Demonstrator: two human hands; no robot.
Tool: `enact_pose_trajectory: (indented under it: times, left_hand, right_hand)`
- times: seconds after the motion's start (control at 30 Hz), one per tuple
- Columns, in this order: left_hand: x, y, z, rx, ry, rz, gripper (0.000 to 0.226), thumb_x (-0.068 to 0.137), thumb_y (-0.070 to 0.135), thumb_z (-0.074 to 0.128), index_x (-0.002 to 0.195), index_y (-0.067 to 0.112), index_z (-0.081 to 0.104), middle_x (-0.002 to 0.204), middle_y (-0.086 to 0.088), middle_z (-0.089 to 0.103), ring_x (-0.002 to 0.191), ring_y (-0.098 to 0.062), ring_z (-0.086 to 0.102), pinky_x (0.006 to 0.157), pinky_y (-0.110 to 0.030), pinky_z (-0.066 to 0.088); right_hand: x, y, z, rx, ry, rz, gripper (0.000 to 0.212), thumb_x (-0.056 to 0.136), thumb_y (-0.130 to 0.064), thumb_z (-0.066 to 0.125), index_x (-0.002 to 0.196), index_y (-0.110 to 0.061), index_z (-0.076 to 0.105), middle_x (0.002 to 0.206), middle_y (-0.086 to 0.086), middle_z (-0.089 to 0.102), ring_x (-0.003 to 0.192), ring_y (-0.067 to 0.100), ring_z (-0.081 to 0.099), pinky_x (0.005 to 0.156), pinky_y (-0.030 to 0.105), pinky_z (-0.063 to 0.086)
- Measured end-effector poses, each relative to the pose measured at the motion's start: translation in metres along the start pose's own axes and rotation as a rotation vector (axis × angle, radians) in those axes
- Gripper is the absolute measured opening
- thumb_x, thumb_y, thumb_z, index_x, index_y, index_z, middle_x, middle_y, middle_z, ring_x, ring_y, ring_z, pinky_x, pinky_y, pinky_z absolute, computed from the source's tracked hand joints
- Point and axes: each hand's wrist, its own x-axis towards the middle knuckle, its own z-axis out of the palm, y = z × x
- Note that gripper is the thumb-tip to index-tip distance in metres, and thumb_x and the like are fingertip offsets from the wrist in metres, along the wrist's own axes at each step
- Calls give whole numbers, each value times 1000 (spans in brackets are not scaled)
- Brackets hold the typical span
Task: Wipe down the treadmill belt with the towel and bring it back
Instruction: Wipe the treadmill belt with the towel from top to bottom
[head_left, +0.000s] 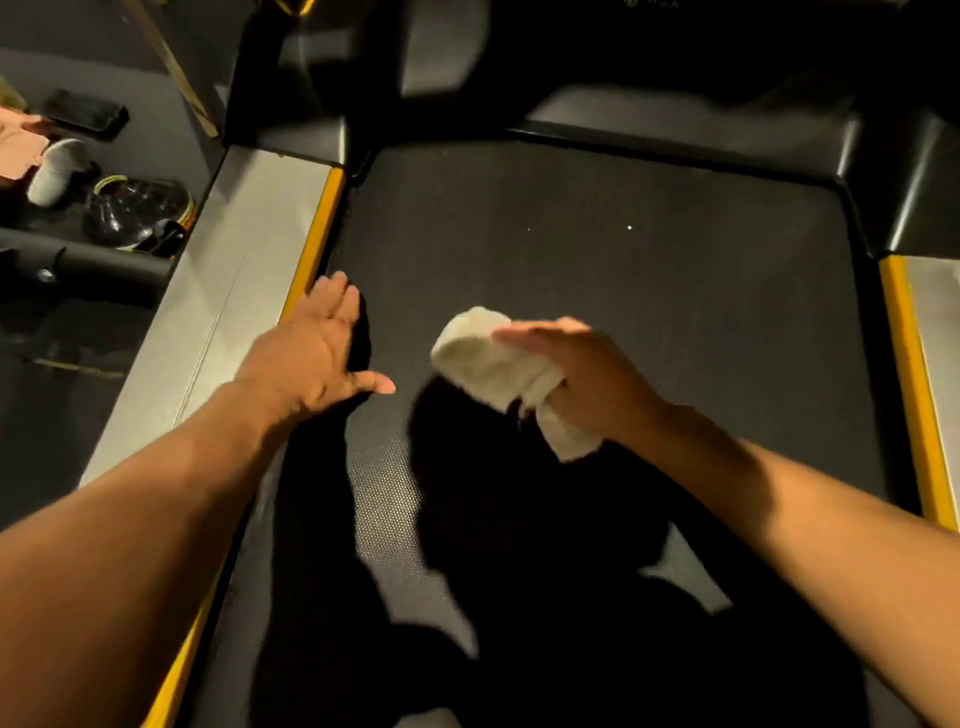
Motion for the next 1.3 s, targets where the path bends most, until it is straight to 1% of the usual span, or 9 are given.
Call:
enact_pose_trajectory:
  times: [0.13,0.3,0.43,0.53,0.67,0.93,1.0,1.1,1.3]
  left_hand:
    - [-10,-25,3,105,143,-139,131,53,91,30,147,1,21,151,-20,21,138,-36,22,113,-49,23]
    - [-1,-30,2,6,42,-189,131,56,78,66,147,0,13,150,-20,16,136,-38,22,114,-49,25]
    - [8,-24,-1,40,-34,-238,137,57,72,72,149,-4,4,155,-24,5,142,-41,13,117,-48,20]
    - [12,-17,-6,23,-43,-271,144,52,66,79,148,-7,0,156,-27,1,144,-43,9,116,-49,20]
    - [13,-16,-9,34,-43,-267,148,49,66,80,148,-9,0,154,-30,4,142,-46,12,115,-51,24]
    - [7,-16,-10,-12,-23,-264,141,49,65,80,148,-5,7,153,-26,10,140,-43,17,114,-48,27]
    - [5,-18,-10,-30,-22,-248,137,53,61,81,149,-2,6,155,-23,7,142,-41,15,116,-47,24]
    - [1,-23,-11,-59,-27,-232,130,63,62,74,151,1,2,159,-20,-1,146,-38,7,117,-44,18]
    - [-1,-37,3,-193,126,-189,69,98,32,46,152,6,12,159,-15,6,146,-35,11,115,-45,21]
  right_hand:
    - [54,19,-5,-46,154,548,49,88,-15,51,136,-23,48,126,10,58,114,32,55,90,36,43]
    - [-3,-37,29,29,-142,-16,64,76,7,61,132,-23,55,133,0,56,117,17,49,101,31,39]
    - [42,3,-19,-6,302,260,29,92,-28,55,120,-28,61,120,-6,60,119,22,55,98,23,42]
    - [69,55,-58,-77,585,453,42,84,-14,41,120,-26,57,119,-6,62,113,21,56,99,38,45]
    - [70,74,-53,-168,456,686,60,81,1,44,136,-22,48,130,12,55,119,36,46,98,35,36]
    - [70,17,0,-173,216,145,26,88,-25,60,112,-31,68,110,-5,68,98,15,62,90,28,48]
    - [93,33,-13,-328,401,236,25,91,-49,48,100,-34,66,87,-9,66,75,12,63,72,29,53]
    - [112,34,-21,-134,564,507,35,88,-22,45,121,-26,53,105,2,62,94,22,60,78,31,48]
    - [88,-26,39,-199,38,48,35,90,-22,51,124,-19,59,111,3,67,103,25,62,81,19,34]
